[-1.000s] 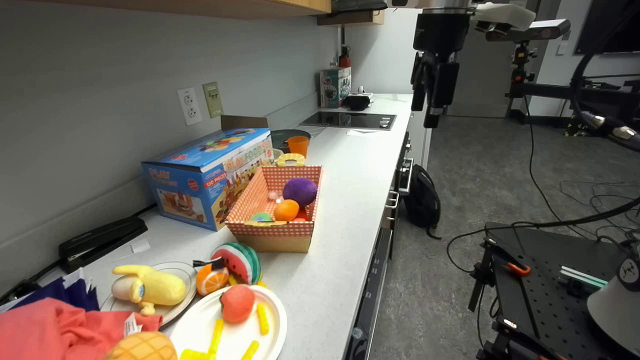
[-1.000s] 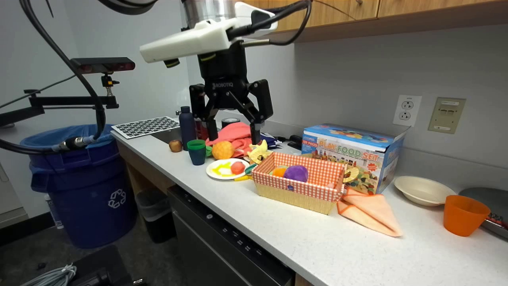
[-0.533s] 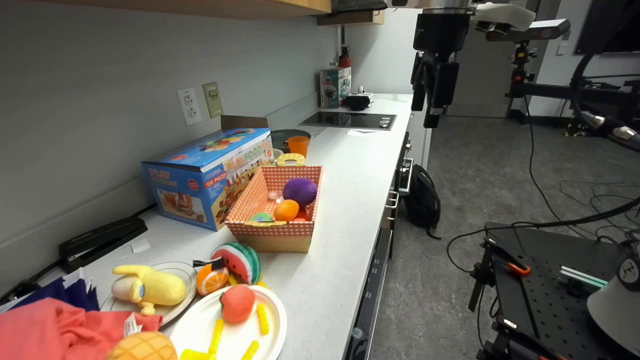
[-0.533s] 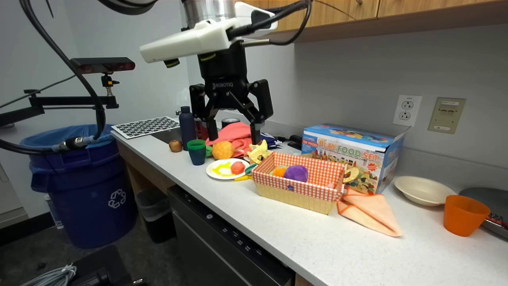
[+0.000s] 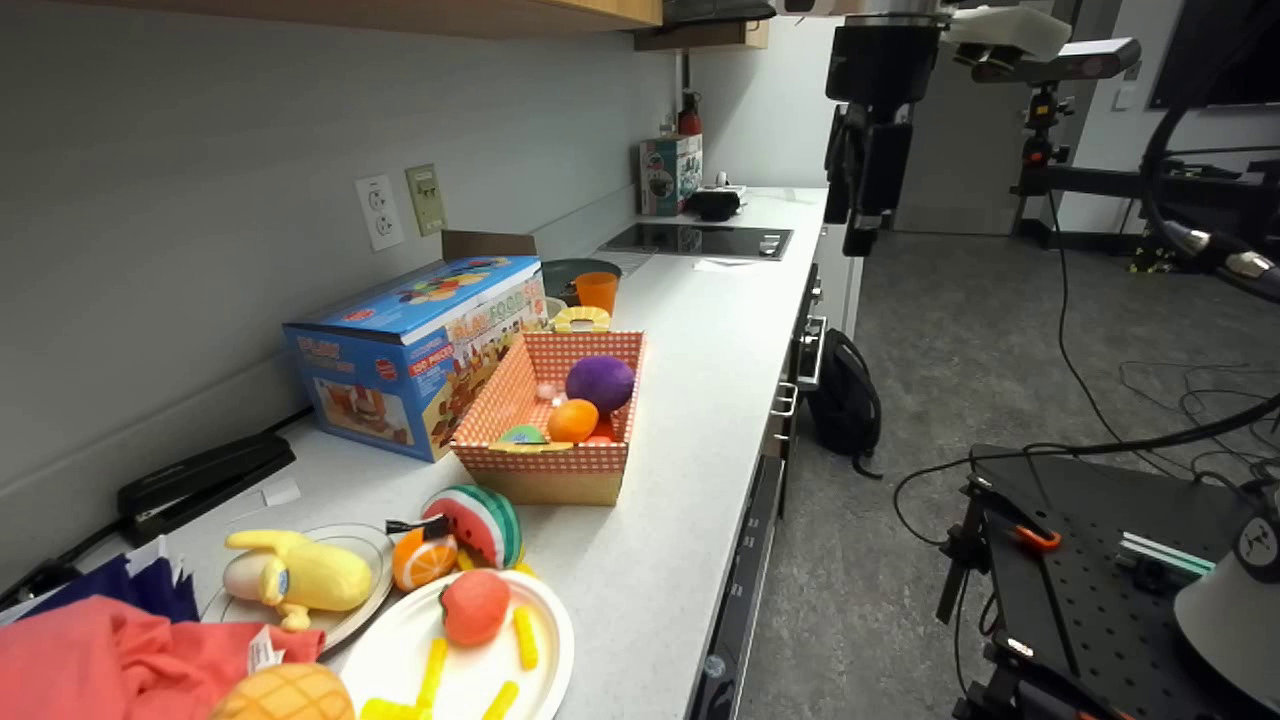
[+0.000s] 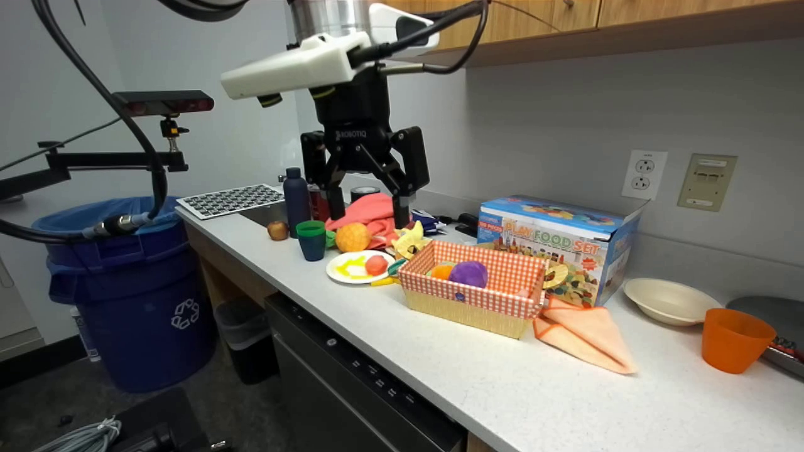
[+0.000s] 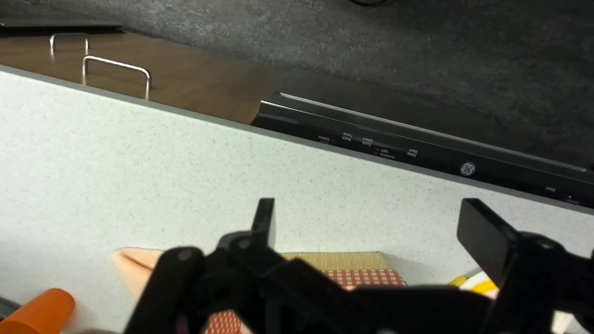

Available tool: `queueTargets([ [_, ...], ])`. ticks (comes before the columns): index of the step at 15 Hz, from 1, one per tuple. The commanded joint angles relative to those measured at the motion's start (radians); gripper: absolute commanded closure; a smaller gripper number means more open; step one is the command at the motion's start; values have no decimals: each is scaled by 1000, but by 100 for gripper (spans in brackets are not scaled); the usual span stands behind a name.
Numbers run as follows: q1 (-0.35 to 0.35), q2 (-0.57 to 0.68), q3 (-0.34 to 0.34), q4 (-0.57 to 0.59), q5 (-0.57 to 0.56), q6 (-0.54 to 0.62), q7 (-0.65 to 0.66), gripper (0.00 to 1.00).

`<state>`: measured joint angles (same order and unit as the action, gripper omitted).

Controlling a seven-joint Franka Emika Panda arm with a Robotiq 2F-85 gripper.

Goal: Put the purple and orange plushie on the plate respectively

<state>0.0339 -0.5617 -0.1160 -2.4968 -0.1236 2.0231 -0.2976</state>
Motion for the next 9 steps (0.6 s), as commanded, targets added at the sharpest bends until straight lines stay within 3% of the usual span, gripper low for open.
queueTargets([
  [1,-10,2,9,-2,75,29,80,0],
  [9,-14,1,13,2,79,6,87,0],
])
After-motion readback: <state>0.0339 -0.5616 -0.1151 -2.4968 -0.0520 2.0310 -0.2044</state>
